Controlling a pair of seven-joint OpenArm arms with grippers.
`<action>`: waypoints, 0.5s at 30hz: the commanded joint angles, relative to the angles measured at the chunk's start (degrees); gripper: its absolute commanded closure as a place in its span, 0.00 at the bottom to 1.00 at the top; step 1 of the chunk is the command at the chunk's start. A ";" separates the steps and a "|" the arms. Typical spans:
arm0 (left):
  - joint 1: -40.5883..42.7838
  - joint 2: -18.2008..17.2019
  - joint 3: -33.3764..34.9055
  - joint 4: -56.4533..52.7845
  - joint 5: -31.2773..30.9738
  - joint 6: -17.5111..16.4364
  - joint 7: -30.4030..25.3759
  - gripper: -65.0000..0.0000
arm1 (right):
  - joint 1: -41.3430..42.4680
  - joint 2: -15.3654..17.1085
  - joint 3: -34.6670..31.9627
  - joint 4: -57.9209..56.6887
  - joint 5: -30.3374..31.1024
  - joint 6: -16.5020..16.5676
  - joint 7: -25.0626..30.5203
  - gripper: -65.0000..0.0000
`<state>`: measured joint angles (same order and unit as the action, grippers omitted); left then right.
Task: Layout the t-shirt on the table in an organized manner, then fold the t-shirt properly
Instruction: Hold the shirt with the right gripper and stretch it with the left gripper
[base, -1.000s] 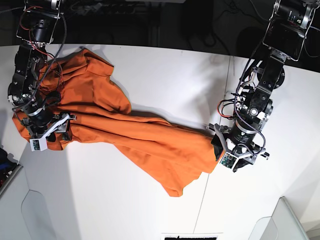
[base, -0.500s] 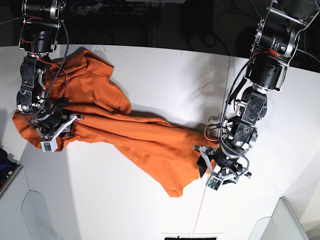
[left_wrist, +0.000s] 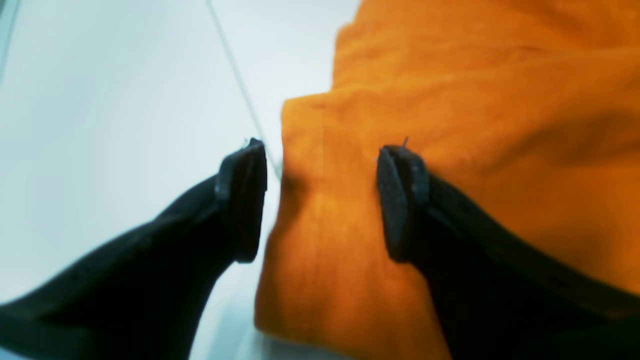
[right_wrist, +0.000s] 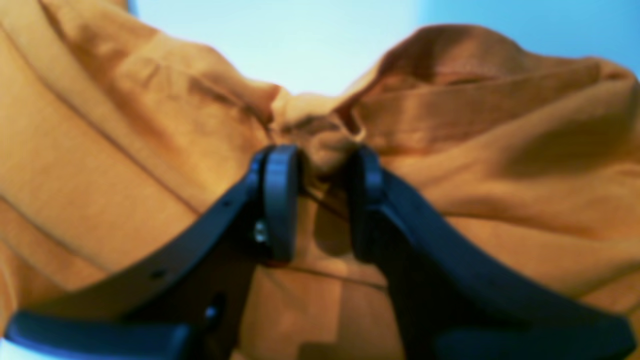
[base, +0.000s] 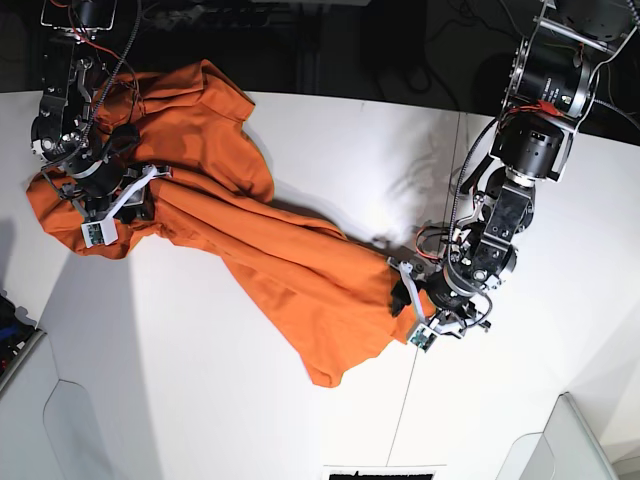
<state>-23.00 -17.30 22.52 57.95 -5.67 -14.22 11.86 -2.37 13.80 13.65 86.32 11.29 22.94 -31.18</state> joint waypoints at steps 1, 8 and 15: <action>-0.83 -0.83 -0.26 0.79 0.33 0.02 1.29 0.43 | 0.09 0.46 0.26 1.01 -0.37 0.20 -1.44 0.74; 8.11 -4.15 -0.26 7.34 0.33 0.09 6.01 0.43 | -0.04 0.50 0.28 1.49 -0.57 0.20 -1.92 0.74; 18.21 -9.75 -0.28 25.05 0.66 10.21 5.99 0.52 | -0.04 0.50 0.26 1.49 -1.86 0.17 -1.86 0.74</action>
<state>-3.57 -26.44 22.55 82.21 -5.39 -3.70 17.98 -2.72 13.78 13.65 87.29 10.11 22.94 -32.27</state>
